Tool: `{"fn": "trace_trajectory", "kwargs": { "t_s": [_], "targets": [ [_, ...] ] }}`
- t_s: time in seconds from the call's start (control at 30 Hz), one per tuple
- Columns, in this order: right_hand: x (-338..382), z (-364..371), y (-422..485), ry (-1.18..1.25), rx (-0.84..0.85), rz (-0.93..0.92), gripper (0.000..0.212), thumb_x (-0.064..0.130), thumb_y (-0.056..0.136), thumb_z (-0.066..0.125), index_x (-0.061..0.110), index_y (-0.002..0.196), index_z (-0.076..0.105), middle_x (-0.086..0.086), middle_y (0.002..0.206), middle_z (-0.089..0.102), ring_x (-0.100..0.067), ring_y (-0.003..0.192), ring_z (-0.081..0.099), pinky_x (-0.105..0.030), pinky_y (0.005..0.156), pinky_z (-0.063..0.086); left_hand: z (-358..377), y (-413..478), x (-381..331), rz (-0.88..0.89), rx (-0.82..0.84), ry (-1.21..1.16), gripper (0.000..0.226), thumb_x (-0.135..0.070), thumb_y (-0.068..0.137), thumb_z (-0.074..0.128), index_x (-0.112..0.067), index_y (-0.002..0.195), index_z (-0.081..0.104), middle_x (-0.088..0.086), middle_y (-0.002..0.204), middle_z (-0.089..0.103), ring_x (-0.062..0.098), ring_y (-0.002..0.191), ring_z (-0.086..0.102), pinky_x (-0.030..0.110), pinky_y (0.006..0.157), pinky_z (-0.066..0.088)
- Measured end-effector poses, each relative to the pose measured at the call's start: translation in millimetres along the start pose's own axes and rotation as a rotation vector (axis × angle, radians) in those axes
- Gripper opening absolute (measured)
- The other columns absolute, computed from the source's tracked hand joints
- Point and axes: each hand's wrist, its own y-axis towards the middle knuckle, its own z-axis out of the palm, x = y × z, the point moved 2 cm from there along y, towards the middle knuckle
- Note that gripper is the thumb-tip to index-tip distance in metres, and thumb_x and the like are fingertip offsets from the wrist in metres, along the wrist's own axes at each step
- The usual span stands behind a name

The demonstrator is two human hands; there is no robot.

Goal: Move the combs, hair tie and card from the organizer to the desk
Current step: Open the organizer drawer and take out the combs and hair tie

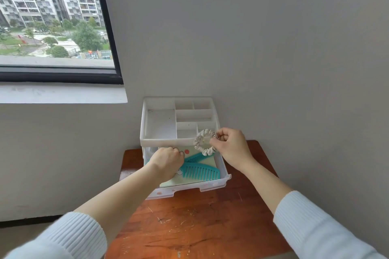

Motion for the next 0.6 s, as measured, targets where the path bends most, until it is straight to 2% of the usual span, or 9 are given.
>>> {"fn": "trace_trajectory", "kwargs": {
  "t_s": [0.1,0.2,0.33,0.47,0.53,0.6],
  "targets": [
    [-5,-8,-1,0.095,-0.039,0.046,0.012,0.012,0.074,0.067,0.005,0.065,0.063,0.005,0.049,0.055,0.000,0.042,0.044,-0.012,0.044,0.036,0,3,0,0.015,-0.003,0.027,0.029,-0.011,0.093,0.048,-0.002,0.120,0.054,0.013,0.116,0.065,0.028,0.102,0.064,0.038,0.086,0.055],
    [-16,-10,-6,0.090,-0.065,0.129,0.016,0.015,0.074,0.066,0.008,0.061,0.061,0.008,0.046,0.054,0.001,0.040,0.043,-0.014,0.044,0.037,0,3,-4,0.016,-0.024,0.035,0.036,-0.008,0.095,0.047,0.000,0.130,0.045,0.015,0.119,0.062,0.029,0.105,0.063,0.038,0.087,0.053],
    [-37,-4,-21,0.003,-0.049,0.239,0.012,0.017,0.072,0.064,0.012,0.061,0.064,0.008,0.050,0.056,-0.003,0.047,0.047,-0.023,0.053,0.039,0,5,-14,-0.015,-0.032,0.053,0.045,-0.008,0.095,0.048,-0.001,0.138,0.036,0.015,0.123,0.059,0.029,0.109,0.060,0.037,0.090,0.051],
    [-45,2,-32,-0.034,-0.012,0.256,0.013,0.019,0.072,0.066,0.013,0.061,0.064,0.007,0.055,0.054,-0.006,0.051,0.046,-0.022,0.052,0.037,-5,5,-14,0.005,0.013,0.132,0.038,-0.006,0.096,0.046,0.002,0.132,0.043,0.016,0.123,0.059,0.028,0.109,0.060,0.036,0.088,0.052],
    [-45,5,-34,-0.044,0.000,0.256,0.013,0.019,0.073,0.065,0.011,0.063,0.064,0.006,0.056,0.054,-0.005,0.050,0.047,-0.018,0.050,0.037,-7,5,-12,0.002,0.045,0.090,0.036,-0.007,0.095,0.047,0.000,0.131,0.047,0.014,0.122,0.060,0.027,0.108,0.061,0.035,0.087,0.053],
    [-44,7,-33,-0.049,-0.016,0.252,0.014,0.019,0.074,0.065,0.007,0.067,0.065,0.003,0.064,0.056,-0.009,0.059,0.050,-0.022,0.055,0.038,-10,6,-12,-0.014,0.059,0.008,0.036,-0.010,0.095,0.049,-0.001,0.129,0.049,0.012,0.120,0.062,0.026,0.105,0.063,0.034,0.083,0.054]
  ]
}}
